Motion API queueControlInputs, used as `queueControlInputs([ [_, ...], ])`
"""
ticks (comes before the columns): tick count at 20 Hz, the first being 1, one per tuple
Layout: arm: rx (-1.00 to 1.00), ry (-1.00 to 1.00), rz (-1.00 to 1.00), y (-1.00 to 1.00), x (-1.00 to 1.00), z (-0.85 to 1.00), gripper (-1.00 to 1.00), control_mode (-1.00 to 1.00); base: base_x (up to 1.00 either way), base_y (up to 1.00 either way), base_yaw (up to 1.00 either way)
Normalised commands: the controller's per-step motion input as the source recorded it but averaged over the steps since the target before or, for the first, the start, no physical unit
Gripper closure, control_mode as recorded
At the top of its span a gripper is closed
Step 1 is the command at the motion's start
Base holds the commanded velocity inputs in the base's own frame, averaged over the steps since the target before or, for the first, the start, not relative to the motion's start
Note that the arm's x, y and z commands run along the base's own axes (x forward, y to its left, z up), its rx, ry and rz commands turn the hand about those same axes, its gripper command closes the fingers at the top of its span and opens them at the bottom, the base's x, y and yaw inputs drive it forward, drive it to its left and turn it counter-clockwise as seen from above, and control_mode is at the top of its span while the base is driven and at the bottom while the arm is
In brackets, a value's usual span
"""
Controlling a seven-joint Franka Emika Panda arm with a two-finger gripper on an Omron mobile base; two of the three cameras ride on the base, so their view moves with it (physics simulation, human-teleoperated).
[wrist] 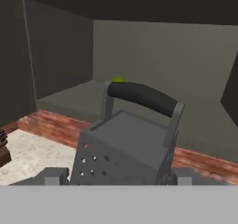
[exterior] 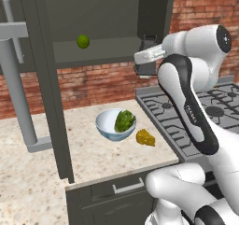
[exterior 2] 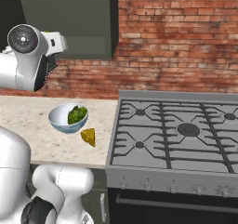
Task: Pick the cheese from the fridge and the cheese grater from the cabinet and place them next to the salad bowl.
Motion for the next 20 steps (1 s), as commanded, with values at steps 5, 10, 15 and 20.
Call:
queueControlInputs([
  [5,0.00,0.06,0.04,0.39,-0.85,-0.27,1.00,-1.00,0.00,0.00,0.00],
  [10,-0.02,0.13,0.00,0.56,-0.59,-0.60,1.00,-1.00,0.00,0.00,0.00],
  [15,-0.03,0.09,0.00,0.15,-0.39,-0.79,1.00,-1.00,0.00,0.00,0.00],
  [20,0.00,-0.03,0.02,0.04,-0.47,-0.75,1.00,-1.00,0.00,0.00,0.00],
])
